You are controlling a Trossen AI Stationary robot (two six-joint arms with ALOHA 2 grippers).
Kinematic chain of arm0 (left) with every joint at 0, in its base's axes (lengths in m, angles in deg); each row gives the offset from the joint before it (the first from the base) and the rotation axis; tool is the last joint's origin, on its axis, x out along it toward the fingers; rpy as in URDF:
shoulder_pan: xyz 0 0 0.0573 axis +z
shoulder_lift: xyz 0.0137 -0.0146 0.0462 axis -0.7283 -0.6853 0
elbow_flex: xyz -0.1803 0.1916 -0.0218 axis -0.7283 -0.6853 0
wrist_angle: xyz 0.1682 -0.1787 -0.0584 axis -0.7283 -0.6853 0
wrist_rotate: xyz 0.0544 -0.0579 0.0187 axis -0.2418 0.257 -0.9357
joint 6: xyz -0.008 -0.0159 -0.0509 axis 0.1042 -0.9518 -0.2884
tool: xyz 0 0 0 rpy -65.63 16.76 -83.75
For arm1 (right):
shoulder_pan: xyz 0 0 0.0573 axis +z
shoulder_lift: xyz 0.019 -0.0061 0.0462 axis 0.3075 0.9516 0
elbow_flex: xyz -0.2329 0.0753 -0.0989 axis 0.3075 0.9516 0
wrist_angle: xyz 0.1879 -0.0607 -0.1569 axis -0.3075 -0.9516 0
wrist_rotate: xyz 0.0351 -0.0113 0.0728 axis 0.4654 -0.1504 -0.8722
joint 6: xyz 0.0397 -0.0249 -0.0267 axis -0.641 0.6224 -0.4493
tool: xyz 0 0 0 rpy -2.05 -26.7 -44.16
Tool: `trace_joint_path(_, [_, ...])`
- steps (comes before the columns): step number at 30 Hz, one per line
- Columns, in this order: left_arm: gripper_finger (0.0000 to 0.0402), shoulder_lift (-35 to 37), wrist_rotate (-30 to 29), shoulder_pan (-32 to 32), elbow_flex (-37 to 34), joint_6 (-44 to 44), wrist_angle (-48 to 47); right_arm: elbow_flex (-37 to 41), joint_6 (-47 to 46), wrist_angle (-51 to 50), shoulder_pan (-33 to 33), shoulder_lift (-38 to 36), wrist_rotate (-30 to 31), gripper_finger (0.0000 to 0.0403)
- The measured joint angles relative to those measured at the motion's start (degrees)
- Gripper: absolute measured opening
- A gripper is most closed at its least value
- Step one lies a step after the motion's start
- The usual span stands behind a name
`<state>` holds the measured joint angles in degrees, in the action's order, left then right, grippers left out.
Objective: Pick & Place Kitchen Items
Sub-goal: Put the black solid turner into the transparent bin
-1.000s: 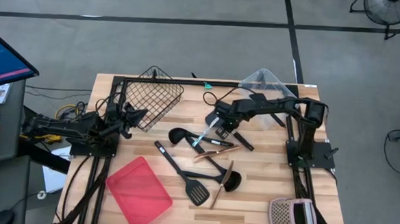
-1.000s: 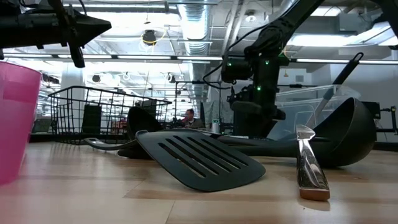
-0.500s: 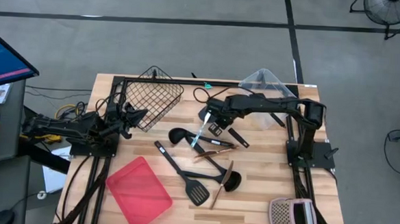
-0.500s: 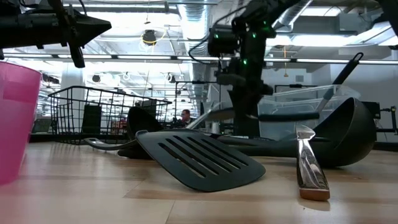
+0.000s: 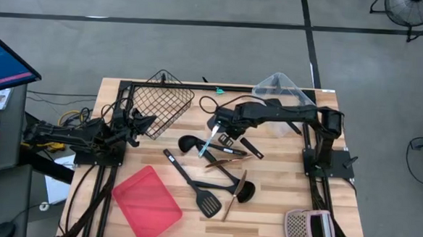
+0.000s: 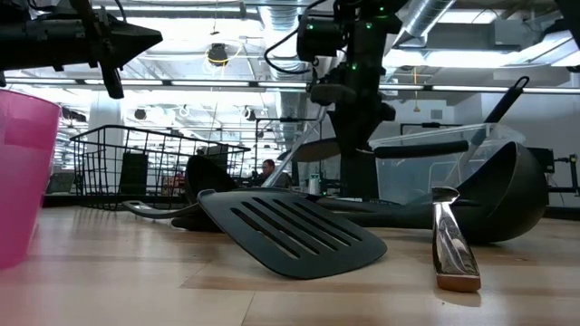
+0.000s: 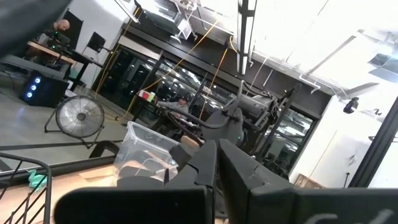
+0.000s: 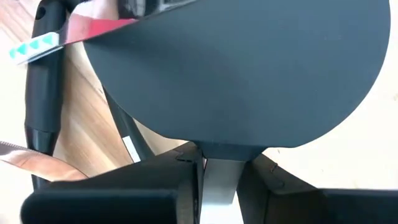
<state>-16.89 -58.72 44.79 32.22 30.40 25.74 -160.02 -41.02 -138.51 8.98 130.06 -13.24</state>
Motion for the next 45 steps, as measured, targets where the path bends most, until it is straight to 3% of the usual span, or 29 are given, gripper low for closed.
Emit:
trace_joint_path(23, [0.0002,0.0,0.0,0.0,0.0,0.0,0.0,0.0,1.1,-2.1,-8.3,0.0,12.3,0.0057])
trace_joint_path(34, [0.0002,0.0,0.0,0.0,0.0,0.0,0.0,-0.6,1.1,-2.7,-8.8,-0.4,12.7,0.0057])
trace_joint_path(39, [0.0002,0.0,0.0,0.0,0.0,0.0,0.0,-7.4,4.2,-2.8,-6.6,-0.4,8.6,0.0057])
trace_joint_path(45, [0.0002,0.0,0.0,0.0,0.0,0.0,0.0,-21.1,10.5,-2.8,-0.9,-0.5,2.5,0.0067])
